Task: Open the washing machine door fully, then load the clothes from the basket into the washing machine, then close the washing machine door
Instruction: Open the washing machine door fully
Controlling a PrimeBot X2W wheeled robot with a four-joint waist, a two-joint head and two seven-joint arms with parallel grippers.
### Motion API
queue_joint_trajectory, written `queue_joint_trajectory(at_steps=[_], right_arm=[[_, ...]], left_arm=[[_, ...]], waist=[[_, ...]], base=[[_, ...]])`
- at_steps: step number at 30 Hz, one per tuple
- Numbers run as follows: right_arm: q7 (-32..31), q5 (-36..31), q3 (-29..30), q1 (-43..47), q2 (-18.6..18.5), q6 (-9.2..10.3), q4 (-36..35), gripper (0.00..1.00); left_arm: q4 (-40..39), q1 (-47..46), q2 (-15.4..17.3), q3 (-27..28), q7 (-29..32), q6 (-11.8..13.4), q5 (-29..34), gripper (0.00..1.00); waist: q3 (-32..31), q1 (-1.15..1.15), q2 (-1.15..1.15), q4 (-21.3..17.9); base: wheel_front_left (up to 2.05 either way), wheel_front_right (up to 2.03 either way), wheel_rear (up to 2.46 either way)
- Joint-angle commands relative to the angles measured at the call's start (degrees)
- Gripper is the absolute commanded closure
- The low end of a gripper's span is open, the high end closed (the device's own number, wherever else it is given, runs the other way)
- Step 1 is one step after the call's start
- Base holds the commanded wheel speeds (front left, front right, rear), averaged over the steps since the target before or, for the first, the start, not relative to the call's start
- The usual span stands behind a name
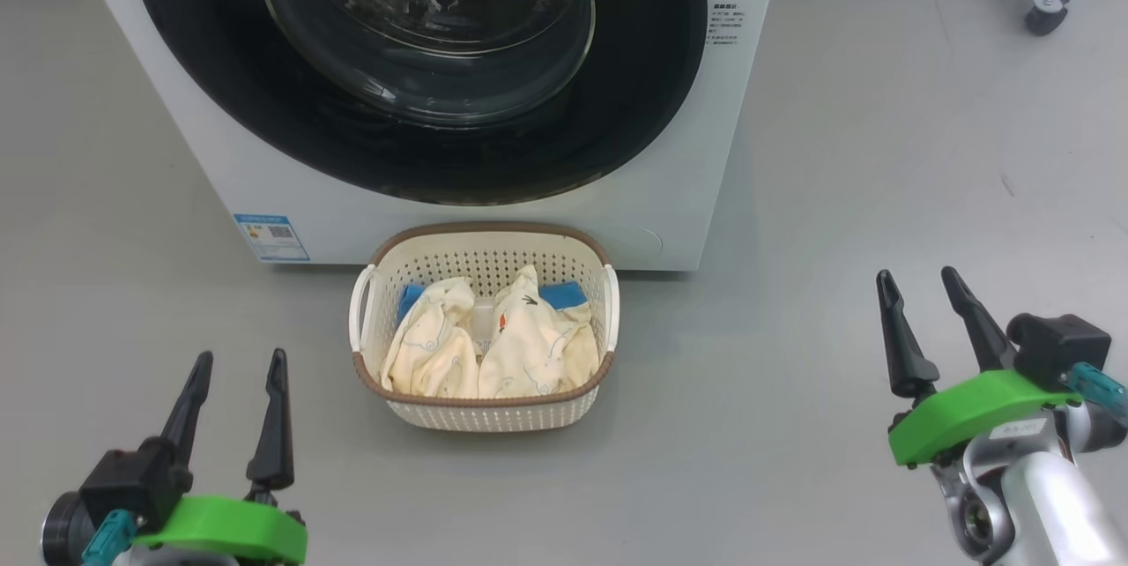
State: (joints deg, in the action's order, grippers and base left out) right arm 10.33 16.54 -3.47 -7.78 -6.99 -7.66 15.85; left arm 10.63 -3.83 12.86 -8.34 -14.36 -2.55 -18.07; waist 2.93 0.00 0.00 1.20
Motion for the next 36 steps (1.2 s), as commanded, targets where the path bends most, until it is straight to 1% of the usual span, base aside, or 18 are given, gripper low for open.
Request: queue_joint_trajectory(at_steps=[1, 17, 22, 26, 29, 31, 36], right_arm=[[0.75, -0.24, -0.73, -3.02, -0.43, 0.17, -1.56, 0.00], [1.38, -0.07, -0.19, -2.66, -0.37, 0.17, -1.54, 0.00], [1.83, 0.39, 0.36, -3.87, -0.32, 0.17, -2.01, 0.00], [1.88, 2.03, 0.82, -6.18, -0.40, 0.17, -2.75, 0.00], [2.09, 3.38, 0.54, -9.16, -1.12, 0.17, -3.65, 0.00], [2.20, 3.67, -0.37, -11.43, -2.32, 0.17, -4.15, 0.00], [2.34, 7.64, 0.71, -17.62, -3.90, 0.17, -4.74, 0.00]], left_arm=[[-1.89, -2.20, 0.88, 2.51, -0.63, -0.23, 0.32, 0.00], [-2.96, -1.74, 0.49, 2.50, -0.63, 0.05, 0.48, 0.00], [-3.19, -1.52, 0.50, 2.54, -0.63, 0.30, 0.56, 0.00], [-3.34, -1.57, 0.37, 2.36, -0.63, 0.34, 0.57, 0.00], [-3.36, -1.84, 0.12, 2.28, -0.63, 0.25, 0.38, 0.00], [-3.29, -2.05, 0.01, 2.19, -0.63, 0.17, 0.35, 0.00], [-2.96, -2.60, -0.26, 2.03, -0.63, 0.01, 0.33, 0.00]], waist=[[-0.11, 0.00, 0.00, -0.03], [-0.07, 0.00, 0.00, 0.07], [0.29, 0.00, 0.00, 0.16], [0.88, 0.00, 0.00, 0.27], [1.40, 0.00, 0.00, 0.46], [1.72, 0.00, 0.00, 0.65], [2.51, 0.00, 0.00, 1.38]], base=[[0.00, 0.00, 0.00], [0.00, 0.00, 0.00], [0.00, 0.00, 0.00], [0.00, 0.00, 0.00], [0.00, 0.00, 0.00], [0.00, 0.00, 0.00], [0.00, 0.00, 0.00]])
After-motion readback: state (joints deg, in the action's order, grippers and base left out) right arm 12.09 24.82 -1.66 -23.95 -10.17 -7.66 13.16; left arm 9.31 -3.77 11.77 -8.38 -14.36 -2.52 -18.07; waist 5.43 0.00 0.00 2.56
